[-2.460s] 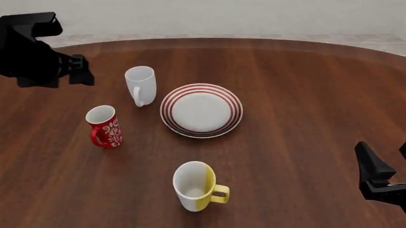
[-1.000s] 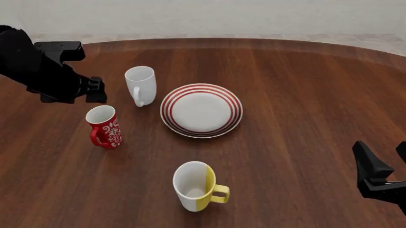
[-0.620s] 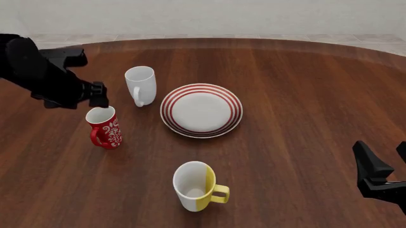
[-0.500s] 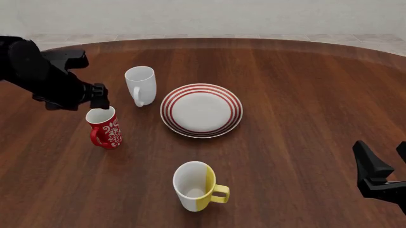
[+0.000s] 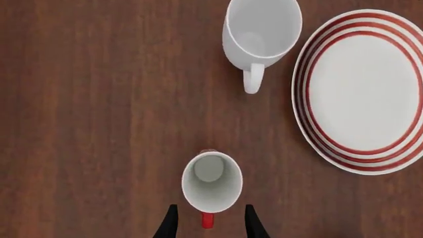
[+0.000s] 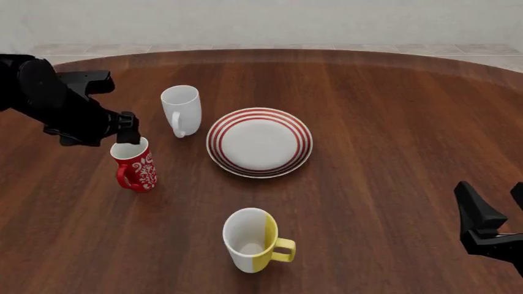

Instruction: Pick up the red mug and put it on the plate

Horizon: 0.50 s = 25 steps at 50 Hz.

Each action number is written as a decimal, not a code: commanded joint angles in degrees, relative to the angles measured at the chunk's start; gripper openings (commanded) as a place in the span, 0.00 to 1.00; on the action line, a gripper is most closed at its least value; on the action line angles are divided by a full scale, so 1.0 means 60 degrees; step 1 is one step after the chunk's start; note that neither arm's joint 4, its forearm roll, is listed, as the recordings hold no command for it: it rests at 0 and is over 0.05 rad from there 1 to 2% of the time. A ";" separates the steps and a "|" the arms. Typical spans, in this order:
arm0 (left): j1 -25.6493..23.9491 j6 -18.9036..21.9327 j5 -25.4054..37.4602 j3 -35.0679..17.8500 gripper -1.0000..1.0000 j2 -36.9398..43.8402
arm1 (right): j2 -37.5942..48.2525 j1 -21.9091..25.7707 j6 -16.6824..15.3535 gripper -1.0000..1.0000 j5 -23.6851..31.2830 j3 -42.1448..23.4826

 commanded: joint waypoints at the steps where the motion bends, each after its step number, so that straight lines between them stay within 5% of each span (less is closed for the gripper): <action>1: 0.0250 0.0189 -0.0109 -0.0071 1.00 0.0244 | 0.0002 -0.0001 -0.0001 1.00 -0.0002 0.0000; 25: 0.0296 0.0539 -0.0082 -0.0124 1.00 0.0297 | 0.0002 -0.0001 -0.0001 1.00 -0.0002 0.0000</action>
